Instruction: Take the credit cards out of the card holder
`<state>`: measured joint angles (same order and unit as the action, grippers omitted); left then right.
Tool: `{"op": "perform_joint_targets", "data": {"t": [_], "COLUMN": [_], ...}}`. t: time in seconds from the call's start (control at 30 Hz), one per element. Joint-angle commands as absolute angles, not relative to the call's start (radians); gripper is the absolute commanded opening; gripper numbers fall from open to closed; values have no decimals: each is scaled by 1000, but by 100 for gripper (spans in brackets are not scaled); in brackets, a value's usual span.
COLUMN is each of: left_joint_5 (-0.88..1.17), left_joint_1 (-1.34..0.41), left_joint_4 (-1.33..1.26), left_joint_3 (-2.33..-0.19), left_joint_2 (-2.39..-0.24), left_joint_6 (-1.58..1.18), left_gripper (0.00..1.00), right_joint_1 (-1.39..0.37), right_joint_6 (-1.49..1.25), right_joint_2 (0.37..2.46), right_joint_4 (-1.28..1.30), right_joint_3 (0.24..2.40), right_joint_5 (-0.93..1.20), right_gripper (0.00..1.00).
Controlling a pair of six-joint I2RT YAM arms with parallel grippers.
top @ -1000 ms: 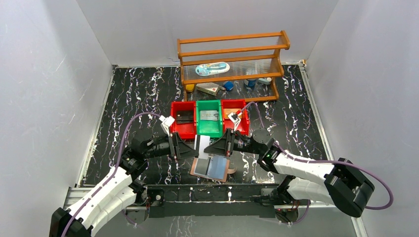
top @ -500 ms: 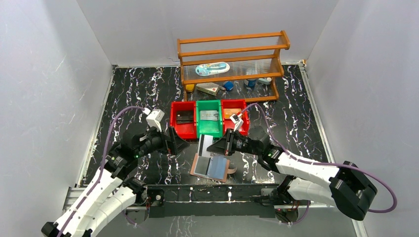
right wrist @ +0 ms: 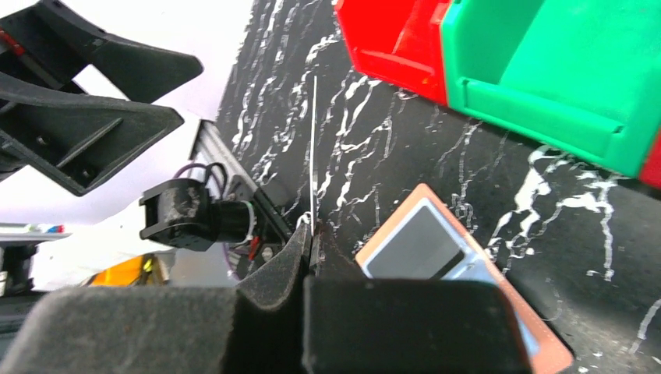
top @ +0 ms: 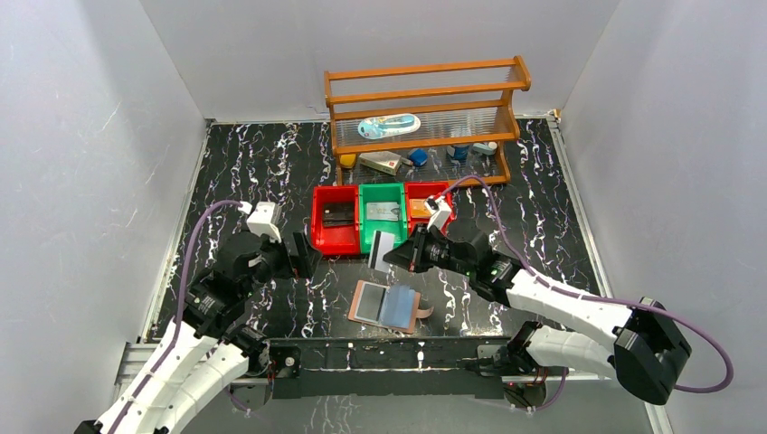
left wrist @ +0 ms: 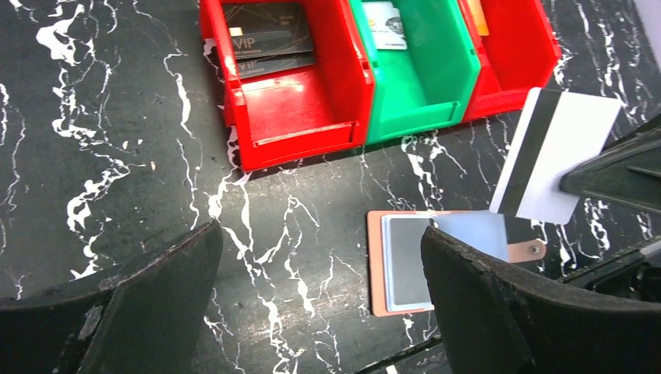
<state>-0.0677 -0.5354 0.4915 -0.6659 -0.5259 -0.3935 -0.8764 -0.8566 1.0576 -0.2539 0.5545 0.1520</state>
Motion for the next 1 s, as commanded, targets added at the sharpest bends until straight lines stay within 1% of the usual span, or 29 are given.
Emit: {"op": "perform_joint_targets", "data": {"t": [0.0,0.3,0.73,0.97], "left_joint_5": [-137,-215,-200,-196], "left_joint_1": [-530,-529,-530,-530], "left_joint_4": [504,527,531,526], "left_joint_3": [-660,-654,-662,-658], "left_joint_2": [-530,-523,-558,-547], "left_joint_6": [-367,-394,-390,-385], "left_gripper": [98,98,98,98], "right_joint_1": [-873,-874,-874,-875], "right_joint_6": [-774,-530,-111,78], "right_joint_2": [1073,1260,1560,1685], "right_joint_4": [-191,-19,148,185], "right_joint_3": [645,881,1177,1264], "right_joint_5": [59,-88,-216,-310], "right_gripper": [0,0,0,0]}}
